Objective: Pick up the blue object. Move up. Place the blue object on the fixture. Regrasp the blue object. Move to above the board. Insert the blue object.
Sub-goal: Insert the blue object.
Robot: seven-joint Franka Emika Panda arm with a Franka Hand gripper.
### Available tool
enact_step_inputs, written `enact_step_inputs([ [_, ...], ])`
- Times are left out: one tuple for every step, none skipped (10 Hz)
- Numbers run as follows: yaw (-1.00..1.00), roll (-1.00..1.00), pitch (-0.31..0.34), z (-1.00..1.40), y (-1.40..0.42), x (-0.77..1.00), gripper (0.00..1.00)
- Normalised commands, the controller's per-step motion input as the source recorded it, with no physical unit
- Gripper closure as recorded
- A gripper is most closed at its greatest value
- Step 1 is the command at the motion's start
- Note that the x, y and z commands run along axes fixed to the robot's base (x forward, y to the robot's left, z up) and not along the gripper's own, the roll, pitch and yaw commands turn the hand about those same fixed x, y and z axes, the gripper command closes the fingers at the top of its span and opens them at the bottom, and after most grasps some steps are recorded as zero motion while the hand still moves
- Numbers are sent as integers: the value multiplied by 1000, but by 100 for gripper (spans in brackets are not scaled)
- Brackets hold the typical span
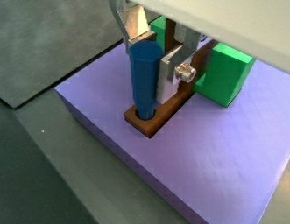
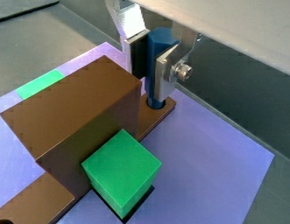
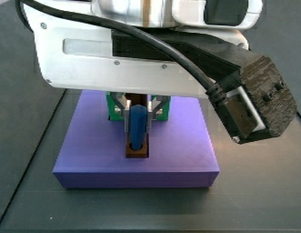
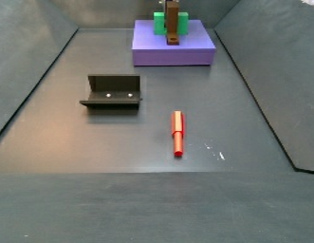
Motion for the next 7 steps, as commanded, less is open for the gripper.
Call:
enact_step_inputs([
  [0,0,-43,-506,0,57,100],
  [0,44,0,-369,0,286,100],
  [0,163,133,46,-49,677,100],
  [0,176,76,-29,-51,446,100],
  [0,156,0,-291,-71,37,100],
  [0,100,-53,-414,-17,-46,100],
  [0,70,-84,-534,0,-126,100],
])
